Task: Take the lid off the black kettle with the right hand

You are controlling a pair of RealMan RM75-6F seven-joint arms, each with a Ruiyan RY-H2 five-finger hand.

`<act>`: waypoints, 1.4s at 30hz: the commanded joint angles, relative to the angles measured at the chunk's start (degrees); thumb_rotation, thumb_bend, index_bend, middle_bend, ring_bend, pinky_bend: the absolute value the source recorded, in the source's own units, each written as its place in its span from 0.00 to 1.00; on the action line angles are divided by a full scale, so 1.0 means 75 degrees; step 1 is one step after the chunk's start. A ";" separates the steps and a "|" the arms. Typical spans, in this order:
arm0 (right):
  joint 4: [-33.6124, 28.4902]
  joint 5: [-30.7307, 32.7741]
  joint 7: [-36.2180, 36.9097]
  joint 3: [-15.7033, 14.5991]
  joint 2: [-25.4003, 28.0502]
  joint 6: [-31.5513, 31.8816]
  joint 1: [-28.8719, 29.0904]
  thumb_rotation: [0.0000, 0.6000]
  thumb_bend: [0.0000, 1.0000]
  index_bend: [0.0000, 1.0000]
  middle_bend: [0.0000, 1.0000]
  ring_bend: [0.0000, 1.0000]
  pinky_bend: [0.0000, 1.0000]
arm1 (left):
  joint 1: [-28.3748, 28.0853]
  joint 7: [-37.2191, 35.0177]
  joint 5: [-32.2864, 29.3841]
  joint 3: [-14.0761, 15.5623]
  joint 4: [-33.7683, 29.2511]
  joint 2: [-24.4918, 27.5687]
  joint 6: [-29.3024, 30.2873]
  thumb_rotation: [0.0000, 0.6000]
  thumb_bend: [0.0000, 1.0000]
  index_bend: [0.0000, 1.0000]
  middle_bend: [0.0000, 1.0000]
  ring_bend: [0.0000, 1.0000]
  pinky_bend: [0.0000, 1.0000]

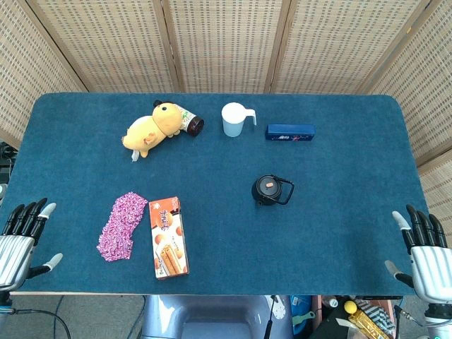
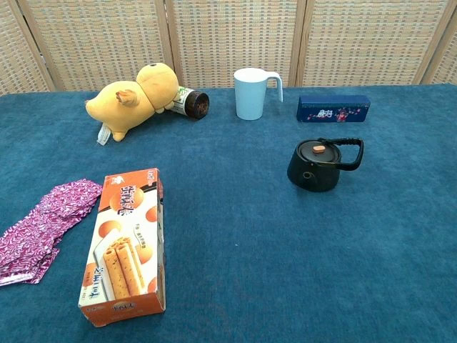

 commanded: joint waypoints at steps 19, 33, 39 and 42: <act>-0.0116 0.1607 0.0065 0.1259 0.0382 -0.2469 0.1883 1.00 0.20 0.11 0.00 0.00 0.00 | -0.0210 -0.0122 -0.0089 -0.0169 0.0353 -0.0243 -0.0296 1.00 0.21 0.00 0.00 0.00 0.00; 0.1474 0.3743 -0.0119 0.2232 -0.1300 -0.5772 0.4945 1.00 0.51 0.44 0.00 0.00 0.00 | -0.0417 -0.0106 -0.0682 -0.0389 0.0663 -0.0430 -0.0722 1.00 0.21 0.00 0.00 0.00 0.00; 0.2219 0.4516 -0.0664 0.2041 -0.2200 -0.6179 0.5726 1.00 0.51 0.44 0.00 0.00 0.00 | -0.0461 -0.0221 -0.0833 -0.0434 0.0726 -0.0412 -0.0818 1.00 0.21 0.00 0.00 0.00 0.00; 0.2458 0.4711 -0.0836 0.1926 -0.2528 -0.6213 0.5943 1.00 0.51 0.44 0.00 0.00 0.00 | -0.0469 -0.0272 -0.0896 -0.0447 0.0733 -0.0395 -0.0849 1.00 0.21 0.00 0.00 0.00 0.00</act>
